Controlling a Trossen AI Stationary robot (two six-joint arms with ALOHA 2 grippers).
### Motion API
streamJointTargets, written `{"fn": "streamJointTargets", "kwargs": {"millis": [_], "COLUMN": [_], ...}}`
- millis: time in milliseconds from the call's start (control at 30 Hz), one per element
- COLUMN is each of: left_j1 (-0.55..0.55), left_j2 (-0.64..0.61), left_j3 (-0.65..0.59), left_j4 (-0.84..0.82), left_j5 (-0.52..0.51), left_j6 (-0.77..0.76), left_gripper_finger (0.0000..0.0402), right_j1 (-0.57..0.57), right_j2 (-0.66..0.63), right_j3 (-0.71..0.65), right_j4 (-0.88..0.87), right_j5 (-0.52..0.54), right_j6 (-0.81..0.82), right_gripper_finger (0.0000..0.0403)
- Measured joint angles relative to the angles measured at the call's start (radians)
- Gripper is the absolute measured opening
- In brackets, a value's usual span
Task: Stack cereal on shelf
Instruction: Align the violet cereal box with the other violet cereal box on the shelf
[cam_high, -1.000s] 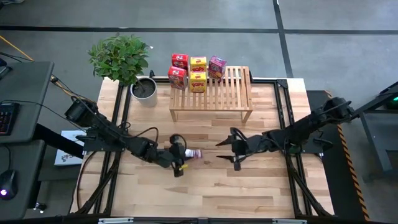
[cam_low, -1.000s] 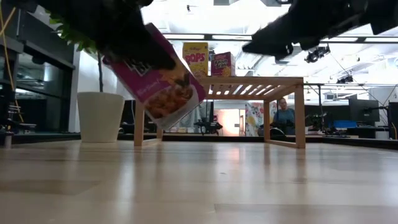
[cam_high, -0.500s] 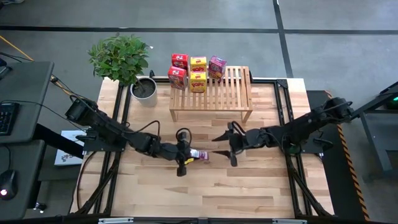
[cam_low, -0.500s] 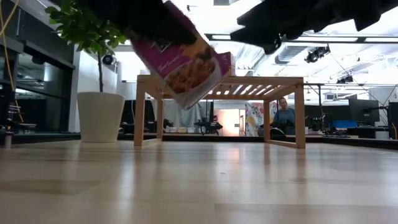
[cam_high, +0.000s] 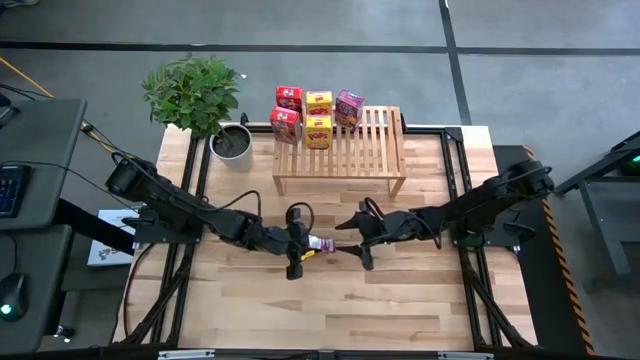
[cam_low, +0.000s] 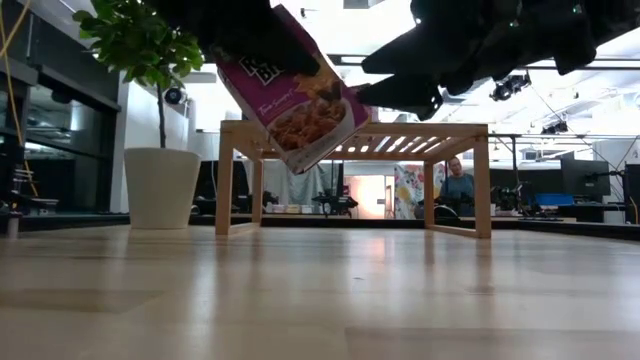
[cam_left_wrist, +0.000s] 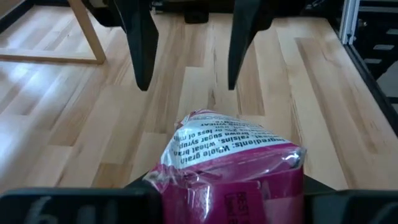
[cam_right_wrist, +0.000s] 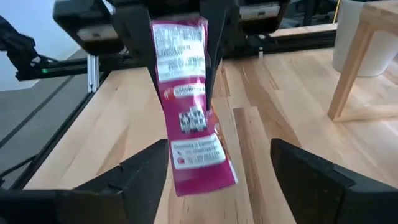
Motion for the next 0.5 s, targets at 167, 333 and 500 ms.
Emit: {"fn": "streamJointTargets", "kwargs": {"millis": [167,333,500], "left_j1": [0.000,0.000,0.000], "left_j2": [0.000,0.000,0.000], "left_j3": [0.000,0.000,0.001], "left_j4": [-0.002,0.011,0.024], "left_j5": [-0.001,-0.002,0.010], "left_j6": [0.003,0.019,0.034], "left_gripper_finger": [0.0107,0.0108,0.0108], "right_j1": [0.000,0.000,0.000], "right_j2": [0.029,0.085,0.143], "right_j3": [0.006,0.072,0.169], "right_j4": [0.032,-0.009,-0.144], "right_j5": [0.004,0.000,0.006], "right_j6": [-0.003,-0.037,-0.060], "right_gripper_finger": [0.0292,0.0294,0.0294]}}
